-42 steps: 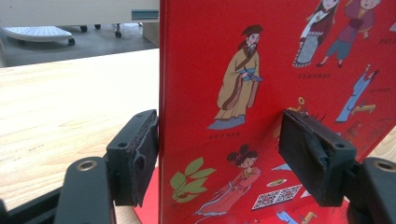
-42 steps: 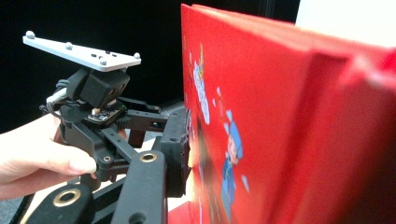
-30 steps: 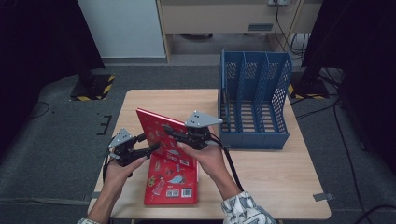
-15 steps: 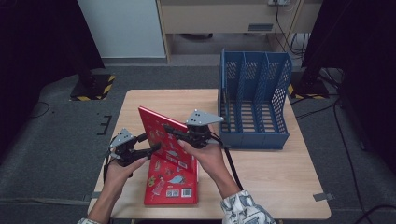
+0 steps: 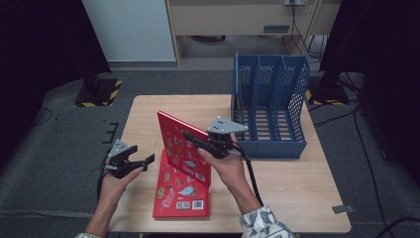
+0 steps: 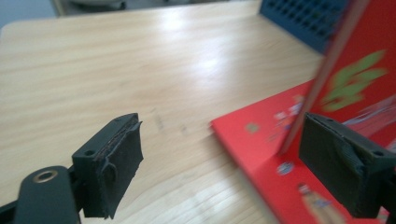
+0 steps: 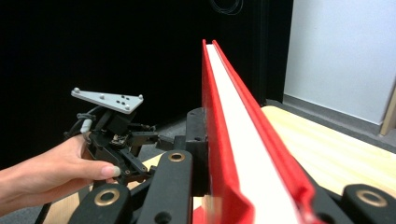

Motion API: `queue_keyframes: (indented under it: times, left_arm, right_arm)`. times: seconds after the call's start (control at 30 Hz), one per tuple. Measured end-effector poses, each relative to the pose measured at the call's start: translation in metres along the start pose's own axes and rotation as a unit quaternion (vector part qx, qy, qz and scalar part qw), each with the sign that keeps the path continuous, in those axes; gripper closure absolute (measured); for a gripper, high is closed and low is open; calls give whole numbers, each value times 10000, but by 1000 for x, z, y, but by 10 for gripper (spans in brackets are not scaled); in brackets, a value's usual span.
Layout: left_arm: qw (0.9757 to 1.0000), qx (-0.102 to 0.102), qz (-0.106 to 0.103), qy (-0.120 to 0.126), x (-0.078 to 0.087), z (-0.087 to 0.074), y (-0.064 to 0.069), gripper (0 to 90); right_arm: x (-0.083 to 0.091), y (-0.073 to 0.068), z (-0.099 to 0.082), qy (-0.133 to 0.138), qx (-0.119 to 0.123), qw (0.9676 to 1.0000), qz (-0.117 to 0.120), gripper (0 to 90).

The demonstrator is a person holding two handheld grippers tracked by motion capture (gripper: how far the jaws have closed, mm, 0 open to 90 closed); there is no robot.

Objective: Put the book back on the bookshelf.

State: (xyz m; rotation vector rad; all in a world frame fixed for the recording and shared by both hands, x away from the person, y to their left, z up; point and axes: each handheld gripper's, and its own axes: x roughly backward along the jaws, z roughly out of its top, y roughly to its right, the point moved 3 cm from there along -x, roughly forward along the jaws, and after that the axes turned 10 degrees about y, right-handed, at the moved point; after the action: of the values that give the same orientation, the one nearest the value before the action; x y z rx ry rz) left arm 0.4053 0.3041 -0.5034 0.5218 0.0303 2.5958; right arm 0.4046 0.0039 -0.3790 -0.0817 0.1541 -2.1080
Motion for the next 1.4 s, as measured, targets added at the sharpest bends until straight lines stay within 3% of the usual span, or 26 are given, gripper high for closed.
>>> queue_keyframes:
  times: [0.03, 0.07, 0.13, 0.23, 0.47, 1.0, 1.2, 1.4]
  left_arm:
    - [9998, 8, 65, -169, -3, -7, -3, 101]
    - [9998, 8, 65, -169, -3, -7, -3, 95]
    - [9986, -207, 146, -459, -6, -15, -5, 85]
    - [9970, -367, 208, -646, -9, -20, -4, 73]
    - [9953, -480, 257, -806, -13, -25, -1, 56]
    - [9928, -250, 625, -989, -15, -36, -18, 44]
    - [9912, -378, 638, -1092, -17, -39, -18, 44]
    - [9907, -351, 632, -1151, -18, -41, -19, 43]
  right_arm:
    - [4, 2, 1, 4, -6, 10000, -46, 796]
    - [4, 2, 1, 4, -6, 10000, -46, 796]
    - [9, 3, 2, -2, -11, 10000, -86, 797]
    - [15, 5, 4, -5, 1, 9999, -168, 797]
    - [33, 9, 8, -4, 54, 9992, -389, 797]
    - [83, 24, 12, 85, 54, 9968, -795, 797]
    - [102, 29, 12, 144, 18, 9955, -939, 797]
    - [115, 33, 12, 195, 18, 9946, -1021, 797]
